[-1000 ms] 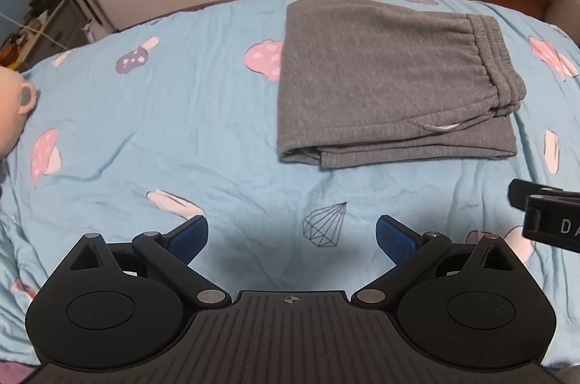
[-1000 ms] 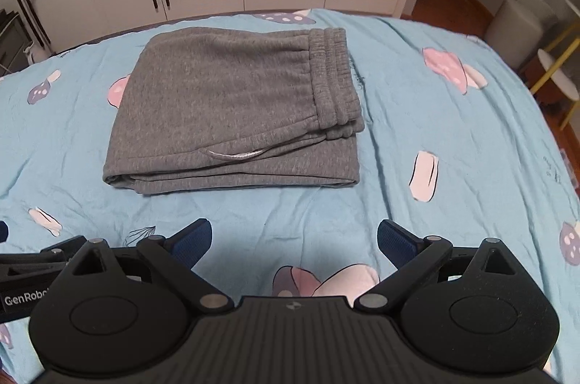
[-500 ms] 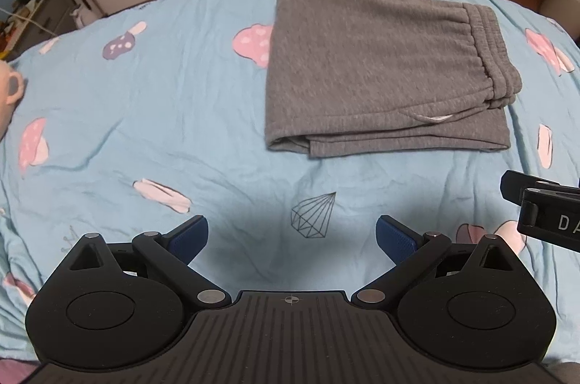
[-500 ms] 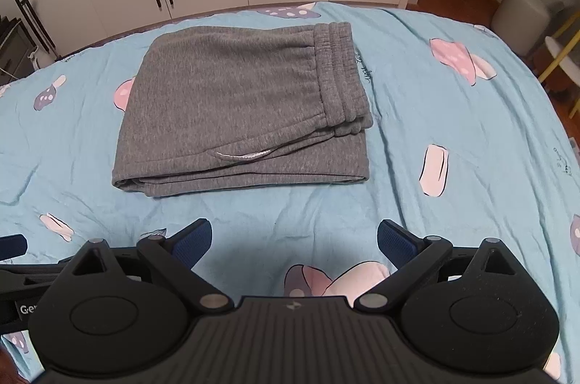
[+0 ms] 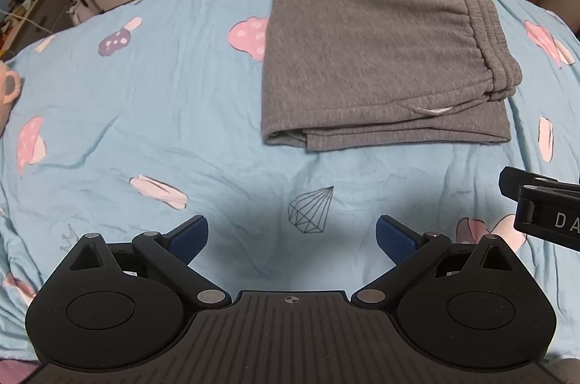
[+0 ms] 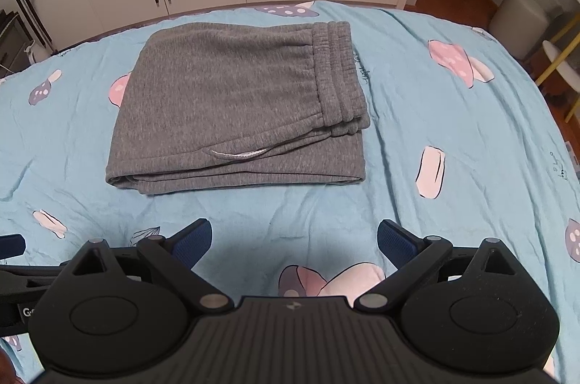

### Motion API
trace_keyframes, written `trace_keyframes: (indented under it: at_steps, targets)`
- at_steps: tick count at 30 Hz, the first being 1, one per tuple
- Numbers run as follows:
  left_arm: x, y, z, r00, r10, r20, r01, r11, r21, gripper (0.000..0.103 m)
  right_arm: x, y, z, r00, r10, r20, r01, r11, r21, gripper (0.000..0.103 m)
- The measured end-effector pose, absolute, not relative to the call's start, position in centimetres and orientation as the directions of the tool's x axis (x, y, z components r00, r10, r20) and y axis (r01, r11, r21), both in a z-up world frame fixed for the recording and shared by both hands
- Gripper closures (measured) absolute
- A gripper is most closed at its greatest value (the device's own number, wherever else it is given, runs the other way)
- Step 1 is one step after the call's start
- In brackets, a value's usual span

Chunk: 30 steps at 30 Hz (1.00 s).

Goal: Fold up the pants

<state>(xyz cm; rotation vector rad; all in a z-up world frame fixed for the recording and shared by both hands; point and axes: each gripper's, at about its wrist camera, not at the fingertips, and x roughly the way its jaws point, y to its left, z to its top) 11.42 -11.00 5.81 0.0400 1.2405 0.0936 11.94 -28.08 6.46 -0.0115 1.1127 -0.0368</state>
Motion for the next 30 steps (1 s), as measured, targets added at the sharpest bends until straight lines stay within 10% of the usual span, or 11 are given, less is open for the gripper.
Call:
trace_keyframes:
  at_steps: [30]
  targets:
    - [11.54,-11.20,6.00,0.327,0.105,-0.939,-0.050,0.994,0.093,0.001,12.01,-28.61,6.57,0.438,-0.038,-0.898,0.038,0.999,-0.024,0.005]
